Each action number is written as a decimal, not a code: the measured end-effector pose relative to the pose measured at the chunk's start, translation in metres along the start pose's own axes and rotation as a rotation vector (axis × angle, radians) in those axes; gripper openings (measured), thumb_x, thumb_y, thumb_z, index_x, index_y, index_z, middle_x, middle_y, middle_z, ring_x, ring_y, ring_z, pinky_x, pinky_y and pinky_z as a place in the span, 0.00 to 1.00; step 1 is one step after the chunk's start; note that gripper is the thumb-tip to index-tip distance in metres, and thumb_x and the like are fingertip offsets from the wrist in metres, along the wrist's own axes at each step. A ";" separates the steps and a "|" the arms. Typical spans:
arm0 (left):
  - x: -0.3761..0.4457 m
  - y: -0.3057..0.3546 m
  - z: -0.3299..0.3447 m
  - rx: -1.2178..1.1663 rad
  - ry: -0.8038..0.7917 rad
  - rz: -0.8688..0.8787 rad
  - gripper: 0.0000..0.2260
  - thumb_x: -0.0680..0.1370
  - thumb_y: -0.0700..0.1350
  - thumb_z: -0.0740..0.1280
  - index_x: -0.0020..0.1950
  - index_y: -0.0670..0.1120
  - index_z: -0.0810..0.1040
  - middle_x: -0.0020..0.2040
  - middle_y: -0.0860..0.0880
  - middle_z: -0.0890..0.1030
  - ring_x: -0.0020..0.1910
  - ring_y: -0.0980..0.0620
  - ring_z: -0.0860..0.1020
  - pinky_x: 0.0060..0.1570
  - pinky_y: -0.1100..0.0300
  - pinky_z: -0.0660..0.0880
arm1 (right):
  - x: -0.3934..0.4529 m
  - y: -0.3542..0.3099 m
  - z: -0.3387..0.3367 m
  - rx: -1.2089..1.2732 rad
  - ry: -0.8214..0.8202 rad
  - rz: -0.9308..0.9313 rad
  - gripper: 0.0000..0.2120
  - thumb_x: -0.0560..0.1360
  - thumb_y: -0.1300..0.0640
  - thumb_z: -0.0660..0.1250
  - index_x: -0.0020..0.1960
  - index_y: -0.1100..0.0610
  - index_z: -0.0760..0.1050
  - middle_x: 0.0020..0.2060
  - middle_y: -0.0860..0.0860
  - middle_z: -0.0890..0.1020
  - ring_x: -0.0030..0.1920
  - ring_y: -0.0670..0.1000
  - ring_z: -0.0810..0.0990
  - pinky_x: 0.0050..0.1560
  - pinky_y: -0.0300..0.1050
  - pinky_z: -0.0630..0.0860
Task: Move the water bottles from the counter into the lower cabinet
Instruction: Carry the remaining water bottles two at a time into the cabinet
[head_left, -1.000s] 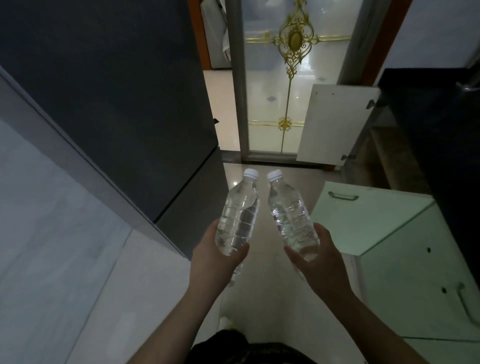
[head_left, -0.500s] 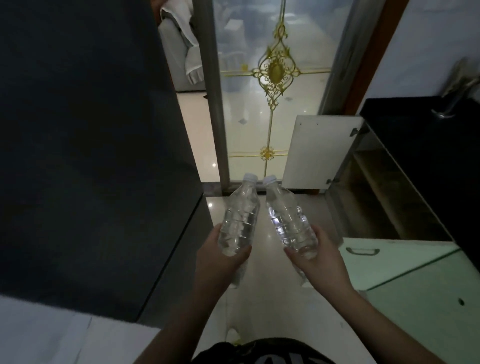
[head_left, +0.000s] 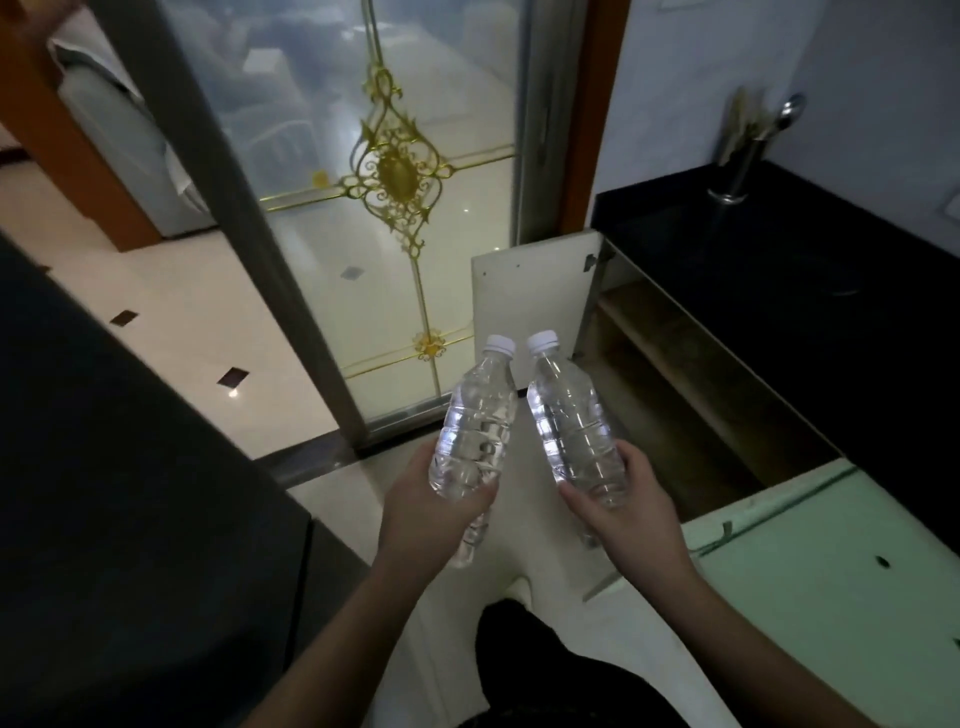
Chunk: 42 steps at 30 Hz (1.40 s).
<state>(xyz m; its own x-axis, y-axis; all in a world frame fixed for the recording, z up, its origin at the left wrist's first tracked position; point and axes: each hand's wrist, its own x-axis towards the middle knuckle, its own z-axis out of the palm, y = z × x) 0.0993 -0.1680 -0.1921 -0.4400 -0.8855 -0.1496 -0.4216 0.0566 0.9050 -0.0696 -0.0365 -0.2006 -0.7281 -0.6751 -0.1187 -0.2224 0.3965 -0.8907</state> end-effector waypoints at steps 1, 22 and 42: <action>0.019 0.004 0.004 0.011 -0.030 -0.001 0.21 0.68 0.54 0.77 0.59 0.58 0.79 0.48 0.60 0.85 0.45 0.65 0.82 0.47 0.60 0.80 | 0.015 -0.001 0.002 0.008 0.023 0.015 0.26 0.67 0.49 0.77 0.58 0.40 0.67 0.46 0.36 0.79 0.45 0.35 0.79 0.40 0.32 0.72; 0.340 0.074 0.109 0.064 -0.532 -0.011 0.19 0.70 0.44 0.77 0.59 0.55 0.78 0.51 0.55 0.85 0.44 0.62 0.83 0.40 0.67 0.77 | 0.274 0.006 0.011 0.055 0.284 0.359 0.28 0.67 0.44 0.76 0.61 0.42 0.66 0.47 0.37 0.78 0.47 0.37 0.78 0.41 0.35 0.72; 0.550 0.040 0.222 0.209 -1.271 -0.069 0.28 0.66 0.56 0.77 0.64 0.54 0.74 0.50 0.50 0.84 0.48 0.50 0.84 0.42 0.55 0.80 | 0.387 0.032 0.111 0.370 0.767 0.741 0.27 0.72 0.46 0.73 0.67 0.50 0.67 0.50 0.42 0.82 0.43 0.37 0.82 0.37 0.31 0.76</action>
<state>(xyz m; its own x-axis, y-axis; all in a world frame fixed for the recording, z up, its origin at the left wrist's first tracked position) -0.3355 -0.5499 -0.3269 -0.8057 0.1625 -0.5696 -0.5381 0.2013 0.8185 -0.2864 -0.3539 -0.3239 -0.8346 0.2613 -0.4849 0.5433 0.2453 -0.8029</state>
